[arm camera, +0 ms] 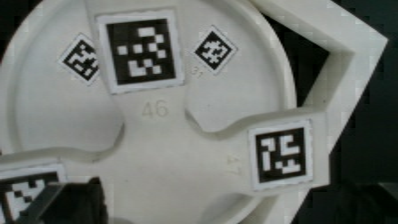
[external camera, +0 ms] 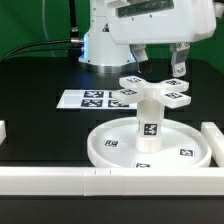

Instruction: Assemble round table

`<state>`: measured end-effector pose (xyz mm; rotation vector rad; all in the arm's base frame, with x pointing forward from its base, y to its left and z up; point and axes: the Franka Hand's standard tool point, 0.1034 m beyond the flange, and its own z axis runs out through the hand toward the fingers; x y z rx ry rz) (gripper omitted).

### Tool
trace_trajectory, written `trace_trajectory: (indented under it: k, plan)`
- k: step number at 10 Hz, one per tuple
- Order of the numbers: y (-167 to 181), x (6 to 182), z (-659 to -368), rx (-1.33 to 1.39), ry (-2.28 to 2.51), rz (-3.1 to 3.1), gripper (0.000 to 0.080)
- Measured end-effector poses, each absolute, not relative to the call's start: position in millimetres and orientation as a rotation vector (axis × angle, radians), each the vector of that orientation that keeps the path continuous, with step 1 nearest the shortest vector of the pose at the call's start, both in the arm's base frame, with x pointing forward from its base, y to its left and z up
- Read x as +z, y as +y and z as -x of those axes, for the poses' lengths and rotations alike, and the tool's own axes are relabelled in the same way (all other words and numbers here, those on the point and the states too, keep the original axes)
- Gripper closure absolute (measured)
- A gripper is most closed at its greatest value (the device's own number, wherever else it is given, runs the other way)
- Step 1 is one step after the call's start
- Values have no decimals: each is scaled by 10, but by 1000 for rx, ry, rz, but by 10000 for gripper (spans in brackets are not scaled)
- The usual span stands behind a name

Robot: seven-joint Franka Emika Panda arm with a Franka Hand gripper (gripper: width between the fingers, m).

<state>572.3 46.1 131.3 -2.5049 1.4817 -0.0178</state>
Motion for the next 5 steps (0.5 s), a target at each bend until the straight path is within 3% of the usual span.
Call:
trace_trajectory:
  k: [5]
  plan:
    - [476,1321,-5723,-84,875,2831,151]
